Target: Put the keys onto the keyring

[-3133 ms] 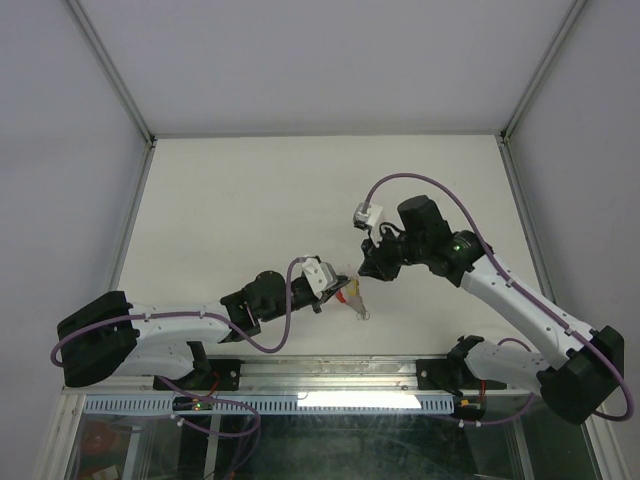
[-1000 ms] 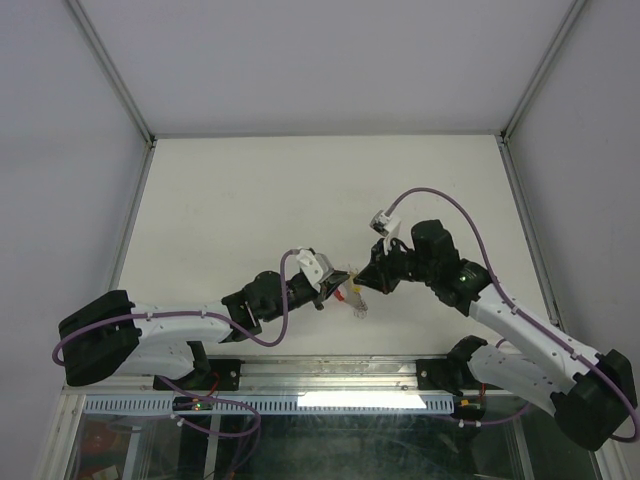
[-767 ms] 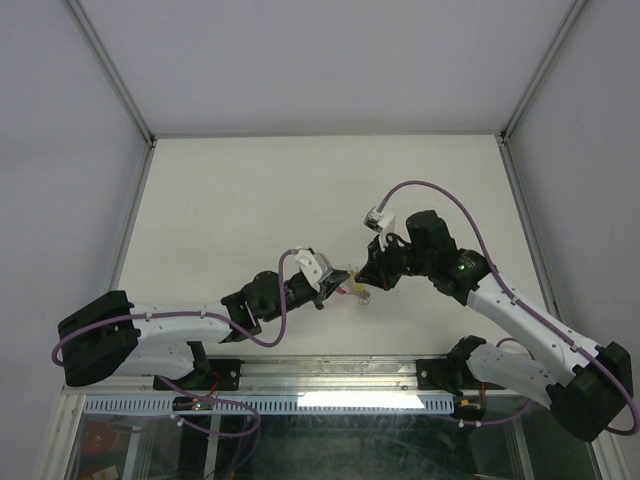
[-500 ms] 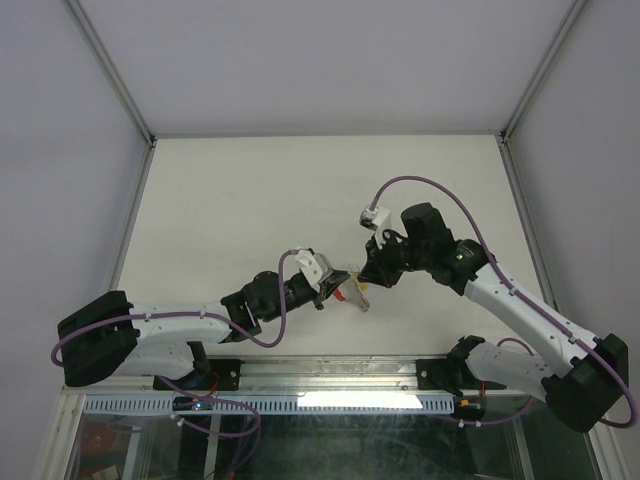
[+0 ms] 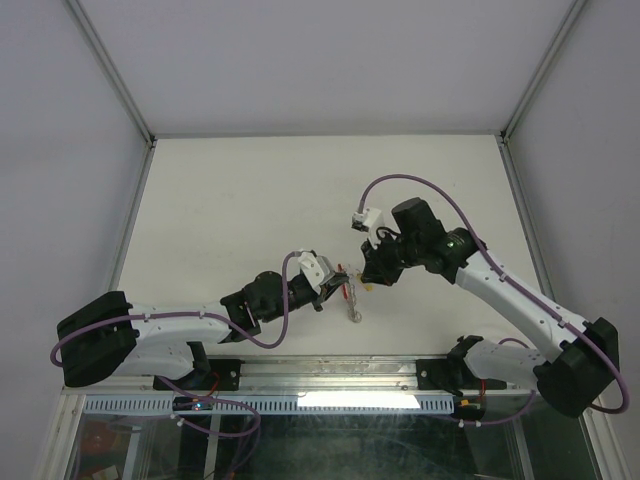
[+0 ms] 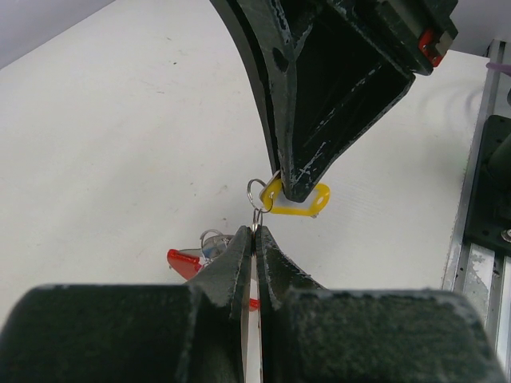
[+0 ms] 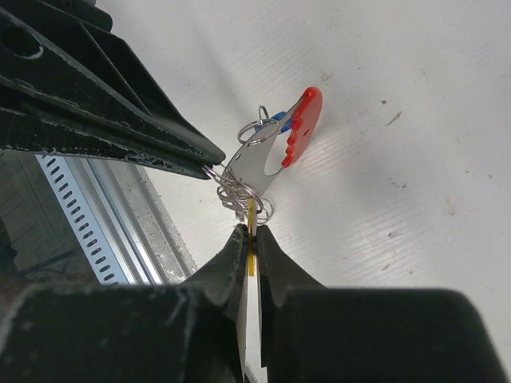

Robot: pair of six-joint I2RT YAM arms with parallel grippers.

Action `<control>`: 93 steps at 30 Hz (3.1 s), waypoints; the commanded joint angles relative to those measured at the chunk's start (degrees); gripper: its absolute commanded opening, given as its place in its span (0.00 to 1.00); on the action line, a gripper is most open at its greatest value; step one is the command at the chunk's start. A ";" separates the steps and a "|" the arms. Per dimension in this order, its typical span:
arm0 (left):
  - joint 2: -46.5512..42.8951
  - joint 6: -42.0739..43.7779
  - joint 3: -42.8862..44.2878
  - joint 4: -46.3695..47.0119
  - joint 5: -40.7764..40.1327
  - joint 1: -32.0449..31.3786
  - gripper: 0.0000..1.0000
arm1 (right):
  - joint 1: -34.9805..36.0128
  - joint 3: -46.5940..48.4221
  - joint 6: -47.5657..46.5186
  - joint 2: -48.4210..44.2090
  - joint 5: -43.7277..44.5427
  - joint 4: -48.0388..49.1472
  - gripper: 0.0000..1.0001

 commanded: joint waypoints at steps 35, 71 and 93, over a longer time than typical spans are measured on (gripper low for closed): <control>-1.47 1.17 0.13 3.40 0.10 -0.02 0.00 | -0.38 -3.17 4.14 2.80 -11.01 6.11 0.00; -3.66 1.29 2.92 -1.13 -11.54 3.28 0.00 | -0.41 -19.11 14.20 -24.65 16.01 28.75 0.41; -0.08 5.79 6.19 -4.11 -9.41 11.71 0.00 | -0.41 -16.23 13.47 -24.75 26.89 25.86 0.41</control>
